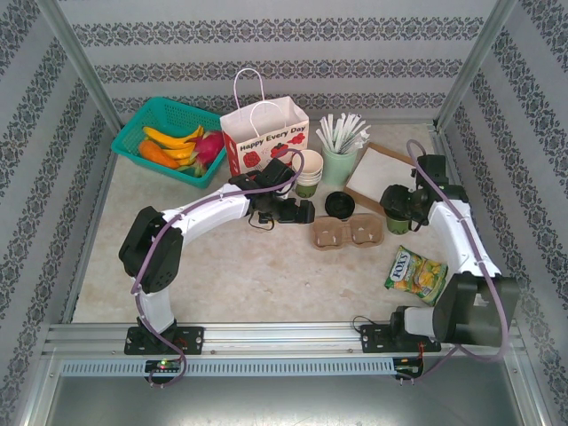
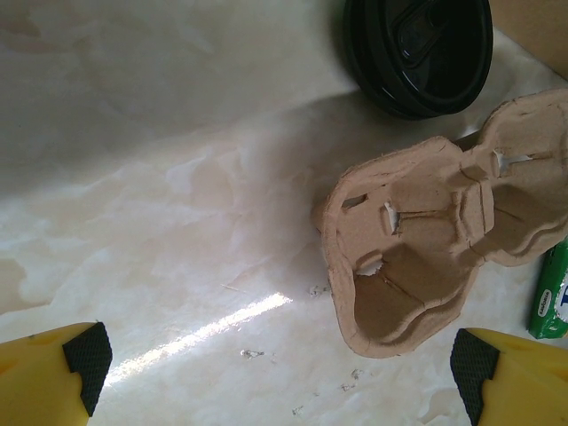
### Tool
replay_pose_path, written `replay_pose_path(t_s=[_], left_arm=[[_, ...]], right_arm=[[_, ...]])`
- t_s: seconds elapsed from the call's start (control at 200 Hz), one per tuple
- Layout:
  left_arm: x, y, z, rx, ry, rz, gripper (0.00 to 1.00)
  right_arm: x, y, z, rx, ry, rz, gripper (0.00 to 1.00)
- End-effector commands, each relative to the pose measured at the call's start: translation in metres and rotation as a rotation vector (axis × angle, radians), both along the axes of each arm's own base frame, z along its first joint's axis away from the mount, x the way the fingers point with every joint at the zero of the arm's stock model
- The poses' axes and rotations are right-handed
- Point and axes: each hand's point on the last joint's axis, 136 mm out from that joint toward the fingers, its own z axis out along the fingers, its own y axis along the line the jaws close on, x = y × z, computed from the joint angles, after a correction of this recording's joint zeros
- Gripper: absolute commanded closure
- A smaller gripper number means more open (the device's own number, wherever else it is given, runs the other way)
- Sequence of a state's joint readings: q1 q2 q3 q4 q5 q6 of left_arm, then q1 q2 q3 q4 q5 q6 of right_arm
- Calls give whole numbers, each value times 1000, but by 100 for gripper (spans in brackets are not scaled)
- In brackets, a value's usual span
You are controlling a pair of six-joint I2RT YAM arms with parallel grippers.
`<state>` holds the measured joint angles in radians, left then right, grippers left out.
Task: Pack the takeout coffee
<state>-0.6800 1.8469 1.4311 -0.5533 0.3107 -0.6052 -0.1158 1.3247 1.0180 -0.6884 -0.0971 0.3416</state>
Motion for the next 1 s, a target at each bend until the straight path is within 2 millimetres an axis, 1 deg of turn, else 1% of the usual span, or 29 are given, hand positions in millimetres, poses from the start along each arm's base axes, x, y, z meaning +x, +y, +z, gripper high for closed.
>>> replay_pose_path(t_s=[0.0, 0.205, 0.285, 0.37, 0.535, 0.629, 0.814, 0.999], left_arm=[[-2, -1, 0, 18, -2, -22, 0], [-3, -1, -1, 18, 2, -24, 0], [-3, -4, 0, 0, 7, -22, 0], [-2, -5, 4, -9, 7, -18, 0], [-2, -2, 4, 7, 3, -11, 0], [-3, -3, 3, 2, 10, -15, 0], [-4, -1, 2, 4, 8, -13, 0], [-4, 1, 5, 10, -3, -6, 0]], right_arm=[[20, 10, 0, 78, -74, 8, 35], [41, 22, -5, 93, -117, 37, 35], [50, 28, -7, 134, -136, 36, 35], [62, 36, -6, 170, -161, 42, 35], [82, 50, -6, 184, -183, 70, 35], [94, 55, -4, 185, -213, 72, 35], [117, 57, -1, 204, -276, 44, 34], [132, 53, -9, 169, -268, 21, 33]])
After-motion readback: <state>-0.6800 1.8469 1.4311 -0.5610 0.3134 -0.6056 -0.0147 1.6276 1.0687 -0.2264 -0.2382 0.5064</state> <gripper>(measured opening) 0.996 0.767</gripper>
